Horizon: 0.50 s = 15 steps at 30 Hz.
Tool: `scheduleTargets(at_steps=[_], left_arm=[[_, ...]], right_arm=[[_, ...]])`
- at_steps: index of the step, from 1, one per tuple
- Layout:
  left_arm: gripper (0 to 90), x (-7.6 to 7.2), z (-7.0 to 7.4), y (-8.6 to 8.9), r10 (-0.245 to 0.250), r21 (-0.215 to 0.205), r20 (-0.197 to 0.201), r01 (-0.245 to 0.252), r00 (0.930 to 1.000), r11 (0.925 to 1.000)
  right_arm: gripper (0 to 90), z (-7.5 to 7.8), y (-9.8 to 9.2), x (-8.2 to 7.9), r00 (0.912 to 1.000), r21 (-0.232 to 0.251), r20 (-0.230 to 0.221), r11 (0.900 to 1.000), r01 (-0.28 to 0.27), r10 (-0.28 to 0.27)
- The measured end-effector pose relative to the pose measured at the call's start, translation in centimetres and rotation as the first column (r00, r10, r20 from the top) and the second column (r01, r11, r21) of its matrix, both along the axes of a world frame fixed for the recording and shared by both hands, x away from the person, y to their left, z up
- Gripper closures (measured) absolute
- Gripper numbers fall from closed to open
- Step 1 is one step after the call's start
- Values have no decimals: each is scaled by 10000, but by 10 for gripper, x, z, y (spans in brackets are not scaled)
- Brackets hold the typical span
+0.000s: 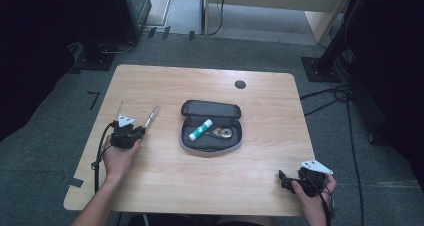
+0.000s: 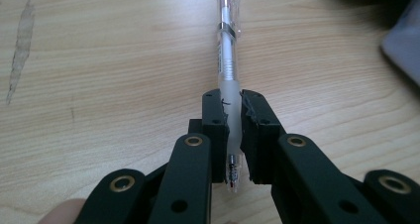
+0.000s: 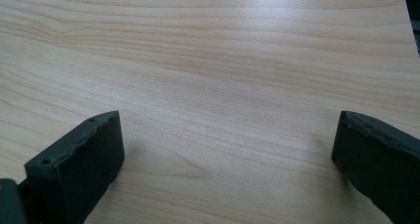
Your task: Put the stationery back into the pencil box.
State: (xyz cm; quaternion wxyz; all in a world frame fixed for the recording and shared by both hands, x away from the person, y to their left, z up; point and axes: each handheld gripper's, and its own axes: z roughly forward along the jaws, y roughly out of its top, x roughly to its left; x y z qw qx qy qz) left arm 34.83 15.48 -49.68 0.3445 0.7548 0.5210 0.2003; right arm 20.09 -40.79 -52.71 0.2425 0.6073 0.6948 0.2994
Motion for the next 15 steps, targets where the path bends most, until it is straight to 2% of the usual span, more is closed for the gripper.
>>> scheduleTargets(at_steps=[10, 15], left_arm=[[824, -12, 20, -12, -866, -329, 431, 881, 9953, 9956], [825, -14, 26, -15, -1058, -430, 551, 1082, 9929, 9932]], right_arm=[[0, 0, 0, 0, 10000, 10, 6, 10000, 43, -43], [0, 0, 1, 0, 10000, 4, 12, 10000, 96, -96]])
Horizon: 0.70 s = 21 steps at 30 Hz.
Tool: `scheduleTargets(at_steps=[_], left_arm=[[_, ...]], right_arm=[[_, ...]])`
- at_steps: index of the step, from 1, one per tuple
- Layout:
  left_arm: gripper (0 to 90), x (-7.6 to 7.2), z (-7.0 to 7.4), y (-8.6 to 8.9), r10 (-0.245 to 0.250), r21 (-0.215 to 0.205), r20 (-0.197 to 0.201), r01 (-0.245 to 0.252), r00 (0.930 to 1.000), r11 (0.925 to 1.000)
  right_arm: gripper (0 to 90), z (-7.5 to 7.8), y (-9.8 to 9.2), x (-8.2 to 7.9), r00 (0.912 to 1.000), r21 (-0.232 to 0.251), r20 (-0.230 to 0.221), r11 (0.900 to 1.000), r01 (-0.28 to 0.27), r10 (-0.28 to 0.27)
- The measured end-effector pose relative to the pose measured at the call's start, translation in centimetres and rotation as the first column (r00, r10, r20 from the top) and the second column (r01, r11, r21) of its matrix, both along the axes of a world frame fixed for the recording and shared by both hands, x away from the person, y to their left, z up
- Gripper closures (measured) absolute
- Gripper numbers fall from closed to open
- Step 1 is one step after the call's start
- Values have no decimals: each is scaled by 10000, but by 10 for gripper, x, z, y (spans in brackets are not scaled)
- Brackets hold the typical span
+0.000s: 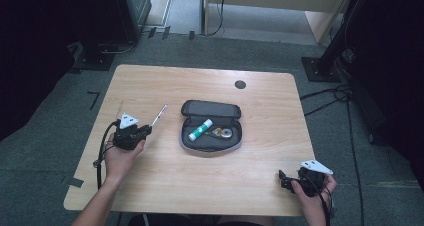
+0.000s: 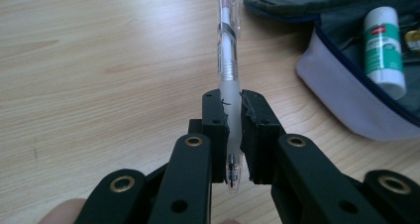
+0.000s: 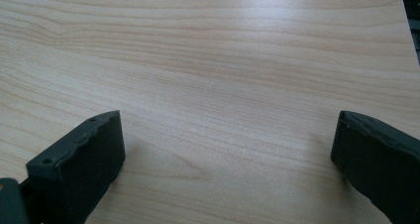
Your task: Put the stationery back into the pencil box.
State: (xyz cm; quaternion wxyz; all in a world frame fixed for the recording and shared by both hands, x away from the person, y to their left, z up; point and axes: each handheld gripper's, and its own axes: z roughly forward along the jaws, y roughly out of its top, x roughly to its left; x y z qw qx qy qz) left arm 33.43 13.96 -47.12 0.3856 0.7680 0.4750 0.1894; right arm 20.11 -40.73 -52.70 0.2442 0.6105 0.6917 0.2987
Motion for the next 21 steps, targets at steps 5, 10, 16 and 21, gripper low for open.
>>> scheduleTargets(at_steps=[5, 10, 16, 21], left_arm=[[825, -1, 8, -4, -161, -54, 152, 162, 9998, 9999], [824, -3, 14, -9, -390, -133, 251, 393, 9989, 9991], [825, -5, 18, -20, -819, -173, 303, 824, 9962, 9964], [825, -5, 22, -33, -1189, -241, 338, 1198, 9923, 9925]], right_arm=[[0, 0, 0, 0, 10000, -2, 1, 10000, -3, 3], [0, 0, 0, 0, 10000, 0, 1, 10000, -4, 4], [0, 0, 0, 0, 10000, 9, 7, 10000, -9, 9], [0, 0, 0, 0, 10000, 10, 5, 10000, -10, 10]])
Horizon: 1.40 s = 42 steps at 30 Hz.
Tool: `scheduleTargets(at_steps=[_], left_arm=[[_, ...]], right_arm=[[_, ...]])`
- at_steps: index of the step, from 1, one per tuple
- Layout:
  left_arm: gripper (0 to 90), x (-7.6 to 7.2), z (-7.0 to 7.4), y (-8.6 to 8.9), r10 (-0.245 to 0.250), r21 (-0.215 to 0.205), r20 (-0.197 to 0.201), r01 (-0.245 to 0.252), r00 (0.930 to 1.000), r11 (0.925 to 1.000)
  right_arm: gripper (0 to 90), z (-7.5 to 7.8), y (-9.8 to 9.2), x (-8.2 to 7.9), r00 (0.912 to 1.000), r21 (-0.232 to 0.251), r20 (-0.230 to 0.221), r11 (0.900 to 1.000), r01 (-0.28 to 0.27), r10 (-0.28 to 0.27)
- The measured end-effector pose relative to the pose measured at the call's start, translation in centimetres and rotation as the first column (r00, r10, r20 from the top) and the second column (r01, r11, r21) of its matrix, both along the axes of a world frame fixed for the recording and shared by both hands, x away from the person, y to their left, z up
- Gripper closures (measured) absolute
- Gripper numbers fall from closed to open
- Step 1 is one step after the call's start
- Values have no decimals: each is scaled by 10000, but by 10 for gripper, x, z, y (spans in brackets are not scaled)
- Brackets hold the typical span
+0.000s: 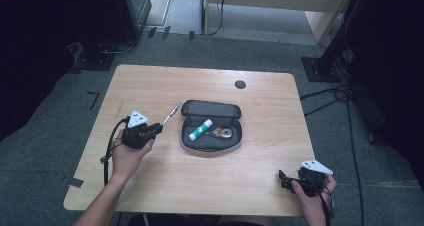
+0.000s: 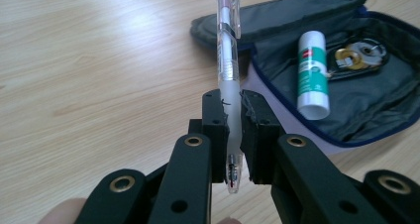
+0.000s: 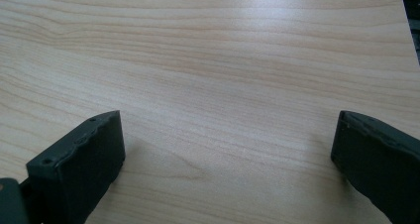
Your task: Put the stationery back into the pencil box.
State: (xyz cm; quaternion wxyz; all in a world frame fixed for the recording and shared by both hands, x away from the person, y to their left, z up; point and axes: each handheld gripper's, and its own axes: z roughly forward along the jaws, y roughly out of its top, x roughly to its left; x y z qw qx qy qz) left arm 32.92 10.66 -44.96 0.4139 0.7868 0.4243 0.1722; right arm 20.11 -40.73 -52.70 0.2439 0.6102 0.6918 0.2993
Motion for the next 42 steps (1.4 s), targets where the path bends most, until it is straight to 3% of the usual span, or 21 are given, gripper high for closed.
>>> scheduleTargets(at_steps=[20, 42], left_arm=[[824, 2, 1, -47, -1206, -295, -67, 1203, 9927, 9923], [824, 5, -18, -89, -2328, -98, -440, 2326, 9715, 9725]], right_arm=[[0, 0, 0, 0, 10000, -7, -7, 10000, 13, -13], [0, 0, 0, 0, 10000, 1, 0, 10000, 8, -8]])
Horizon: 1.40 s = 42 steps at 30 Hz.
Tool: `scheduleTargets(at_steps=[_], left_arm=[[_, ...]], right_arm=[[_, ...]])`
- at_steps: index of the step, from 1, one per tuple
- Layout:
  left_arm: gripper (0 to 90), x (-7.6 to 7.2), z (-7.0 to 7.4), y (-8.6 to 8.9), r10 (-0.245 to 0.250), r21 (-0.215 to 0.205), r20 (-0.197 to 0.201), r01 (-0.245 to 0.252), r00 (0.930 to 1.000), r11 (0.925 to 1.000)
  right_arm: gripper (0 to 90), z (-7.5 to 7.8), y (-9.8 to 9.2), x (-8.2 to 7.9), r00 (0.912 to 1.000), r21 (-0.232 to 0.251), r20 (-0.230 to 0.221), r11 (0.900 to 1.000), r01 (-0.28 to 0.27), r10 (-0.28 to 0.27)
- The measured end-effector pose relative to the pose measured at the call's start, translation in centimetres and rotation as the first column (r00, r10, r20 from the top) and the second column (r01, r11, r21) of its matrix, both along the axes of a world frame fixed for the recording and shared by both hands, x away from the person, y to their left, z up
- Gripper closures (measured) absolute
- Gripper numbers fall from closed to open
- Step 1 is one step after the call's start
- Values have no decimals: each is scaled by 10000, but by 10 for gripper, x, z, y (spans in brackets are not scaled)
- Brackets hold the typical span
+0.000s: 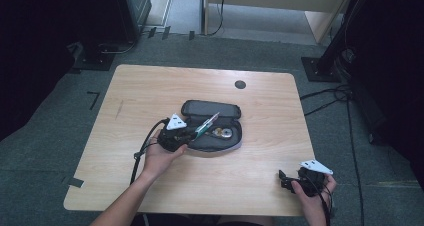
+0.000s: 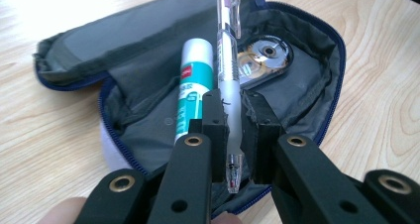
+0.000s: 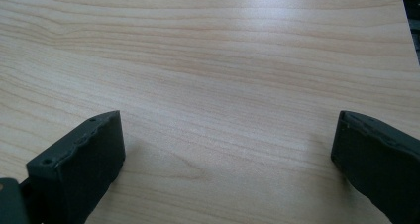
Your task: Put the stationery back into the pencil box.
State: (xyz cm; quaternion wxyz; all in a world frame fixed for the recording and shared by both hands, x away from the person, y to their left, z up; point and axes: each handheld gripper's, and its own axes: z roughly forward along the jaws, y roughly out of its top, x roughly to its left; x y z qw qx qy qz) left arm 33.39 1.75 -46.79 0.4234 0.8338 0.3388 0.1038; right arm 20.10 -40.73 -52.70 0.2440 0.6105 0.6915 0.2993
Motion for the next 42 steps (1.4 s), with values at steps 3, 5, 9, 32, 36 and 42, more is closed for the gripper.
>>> scheduleTargets(at_steps=[3, 5, 9, 32, 36, 42], left_arm=[[824, 1, -4, -6, -222, 113, -148, 224, 9996, 9997], [823, 1, -6, -8, -288, 170, -142, 290, 9995, 9994], [823, 2, -8, -11, -415, 206, -196, 419, 9989, 9989], [804, 9, -19, -22, -742, 670, -593, 781, 9955, 9947], [780, 8, -18, -22, -669, 588, -527, 700, 9964, 9958], [762, 7, -14, -19, -569, 410, -406, 585, 9976, 9974]], right_arm=[[0, 0, 0, 0, 10000, -7, -4, 10000, -10, 10], [0, 0, 0, 0, 10000, -5, -5, 10000, -8, 8], [0, 0, 0, 0, 10000, 2, -10, 10000, -3, 3], [0, 0, 0, 0, 10000, 3, -7, 10000, -5, 5], [0, 0, 0, 0, 10000, 2, -7, 10000, -1, 1], [0, 0, 0, 0, 10000, 0, -10, 10000, -2, 2]])
